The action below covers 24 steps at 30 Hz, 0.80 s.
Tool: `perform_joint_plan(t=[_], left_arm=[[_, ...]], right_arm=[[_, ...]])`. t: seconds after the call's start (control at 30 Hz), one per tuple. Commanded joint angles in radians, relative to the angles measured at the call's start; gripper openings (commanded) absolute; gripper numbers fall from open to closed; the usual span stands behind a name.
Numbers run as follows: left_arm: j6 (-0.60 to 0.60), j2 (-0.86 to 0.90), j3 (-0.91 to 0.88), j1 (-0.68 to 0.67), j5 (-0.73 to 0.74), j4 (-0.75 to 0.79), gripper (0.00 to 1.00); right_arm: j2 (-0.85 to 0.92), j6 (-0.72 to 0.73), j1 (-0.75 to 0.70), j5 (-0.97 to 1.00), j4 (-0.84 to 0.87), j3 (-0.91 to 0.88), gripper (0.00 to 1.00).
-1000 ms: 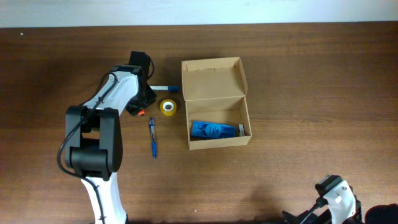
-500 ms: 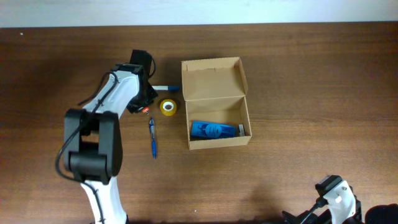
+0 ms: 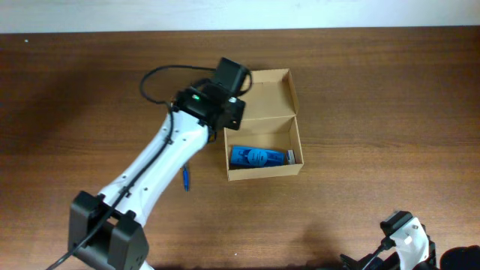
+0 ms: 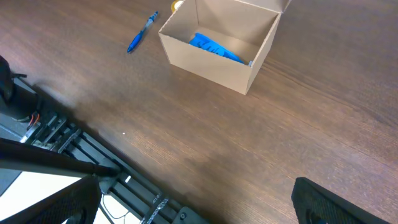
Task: Pack container
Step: 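Lift the red stapler into the box and release it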
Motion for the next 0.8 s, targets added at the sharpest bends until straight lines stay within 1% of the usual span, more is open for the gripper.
perform_joint_plan(t=[0.0,0.07,0.17,0.23,0.3,0.4,0.53,0.63,0.77], left_arm=[[0.278,-0.036,0.024,-0.069,-0.035,0.024,0.02],[0.463,-0.023,0.024,-0.106,-0.035,0.026,0.02],[0.678,0.022,0.023,-0.123,-0.014,0.025,0.02],[0.771,0.059,0.023,-0.124,0.035,0.026,0.02],[0.835,0.089,0.023,-0.124,0.091,0.025,0.02],[0.878,0.116,0.023,-0.122,0.141,0.025,0.02],[0.88,0.145,0.023,-0.106,0.143,0.002,0.02],[0.88,0.15,0.021,-0.084,0.181,-0.036,0.02],[0.881,0.166,0.007,-0.058,0.201,-0.035,0.02]], right_arm=[[0.007,0.011,0.005,0.008,0.002,-0.001,0.99],[0.007,0.011,0.005,0.008,0.002,-0.001,0.99],[0.007,0.011,0.005,0.008,0.002,-0.001,0.99],[0.007,0.011,0.005,0.008,0.002,-0.001,0.99],[0.007,0.011,0.005,0.008,0.002,-0.001,0.99],[0.007,0.011,0.005,0.008,0.002,-0.001,0.99],[0.007,0.011,0.005,0.008,0.002,-0.001,0.99],[0.007,0.011,0.005,0.008,0.002,-0.001,0.99],[0.007,0.011,0.005,0.008,0.002,-0.001,0.99]])
